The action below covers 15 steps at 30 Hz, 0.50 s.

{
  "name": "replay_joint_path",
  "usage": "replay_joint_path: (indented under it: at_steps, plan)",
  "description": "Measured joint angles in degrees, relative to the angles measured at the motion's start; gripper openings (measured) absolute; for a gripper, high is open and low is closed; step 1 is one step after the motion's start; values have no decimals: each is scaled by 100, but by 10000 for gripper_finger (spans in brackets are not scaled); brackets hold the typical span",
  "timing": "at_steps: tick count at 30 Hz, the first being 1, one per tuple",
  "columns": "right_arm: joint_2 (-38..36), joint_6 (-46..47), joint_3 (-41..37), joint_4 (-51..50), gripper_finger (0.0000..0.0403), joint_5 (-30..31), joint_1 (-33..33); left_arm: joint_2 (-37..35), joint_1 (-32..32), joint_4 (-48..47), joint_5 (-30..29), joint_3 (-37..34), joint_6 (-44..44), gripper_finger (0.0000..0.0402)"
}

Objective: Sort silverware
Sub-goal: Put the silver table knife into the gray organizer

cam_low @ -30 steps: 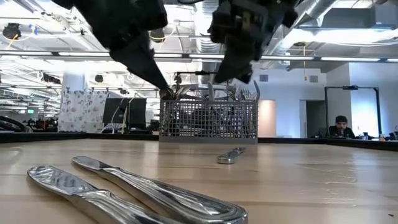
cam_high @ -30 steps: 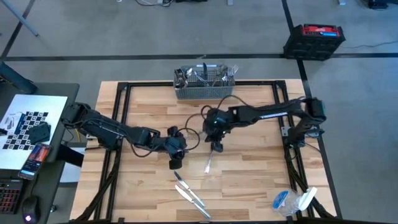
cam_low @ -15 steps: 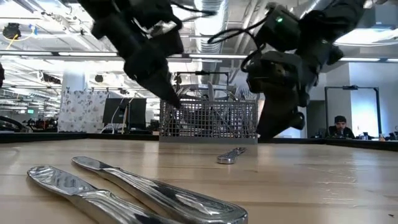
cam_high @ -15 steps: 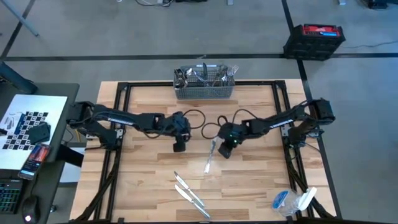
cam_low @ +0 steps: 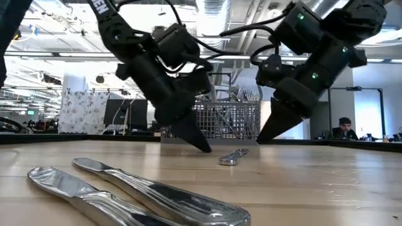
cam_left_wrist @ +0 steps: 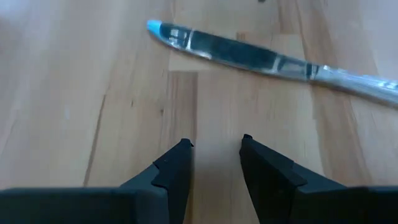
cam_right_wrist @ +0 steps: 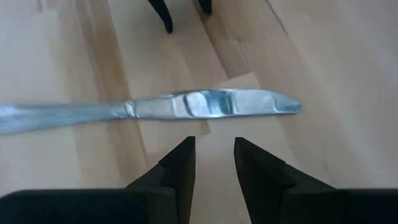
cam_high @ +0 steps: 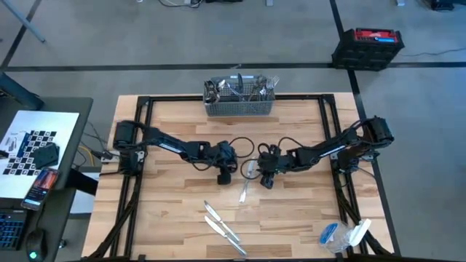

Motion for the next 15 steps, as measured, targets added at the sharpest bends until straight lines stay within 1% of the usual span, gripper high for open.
replay_joint_path:
  at_steps: [5, 7, 15]
  plan:
    - [84, 55, -297, 612, 102, 1, -99, 248, 2, 85, 32, 332, 361, 125]
    - [132, 164, -383, 738, 102, 2, -107, 336, 2, 101, 45, 455, 746, 125]
    - [608, 462, -370, 1338, 102, 46, 5, 411, -15, 164, -57, 597, 3521, 125]
